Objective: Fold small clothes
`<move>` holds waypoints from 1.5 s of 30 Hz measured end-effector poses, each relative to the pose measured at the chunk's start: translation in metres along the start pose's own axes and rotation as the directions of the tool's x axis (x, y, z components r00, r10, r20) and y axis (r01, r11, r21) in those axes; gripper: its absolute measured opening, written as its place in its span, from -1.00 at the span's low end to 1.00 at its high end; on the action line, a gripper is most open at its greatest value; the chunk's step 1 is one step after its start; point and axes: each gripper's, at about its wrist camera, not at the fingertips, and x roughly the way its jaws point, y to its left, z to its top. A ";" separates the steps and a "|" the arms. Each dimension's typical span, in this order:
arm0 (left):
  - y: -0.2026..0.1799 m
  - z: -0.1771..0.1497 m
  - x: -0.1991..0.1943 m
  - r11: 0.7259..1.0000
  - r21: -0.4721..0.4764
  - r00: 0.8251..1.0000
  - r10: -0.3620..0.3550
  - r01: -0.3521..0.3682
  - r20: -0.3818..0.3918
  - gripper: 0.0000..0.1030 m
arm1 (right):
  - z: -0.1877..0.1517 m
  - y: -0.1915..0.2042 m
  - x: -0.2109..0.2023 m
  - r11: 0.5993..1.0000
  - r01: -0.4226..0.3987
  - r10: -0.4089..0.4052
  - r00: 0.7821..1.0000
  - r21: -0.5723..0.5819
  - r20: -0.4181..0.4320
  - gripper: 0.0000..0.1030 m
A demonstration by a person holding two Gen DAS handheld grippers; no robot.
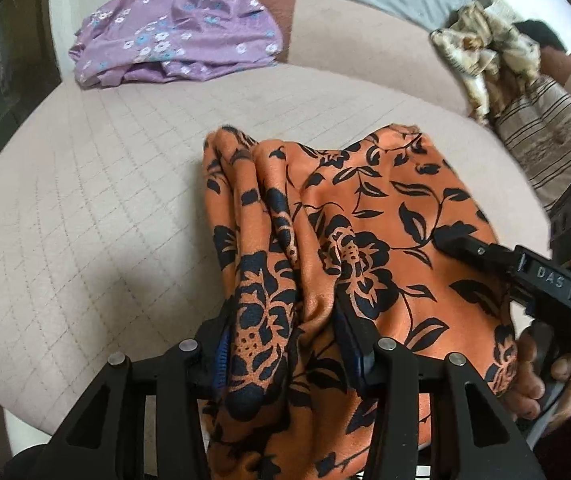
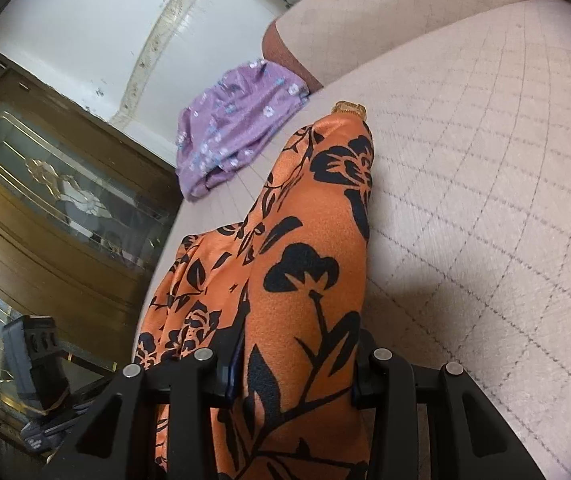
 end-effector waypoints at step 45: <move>-0.011 -0.025 0.004 0.955 0.191 0.971 0.204 -0.226 0.128 0.55 | -0.064 0.006 -0.027 0.947 0.320 -0.320 0.947 0.002 -0.026 0.01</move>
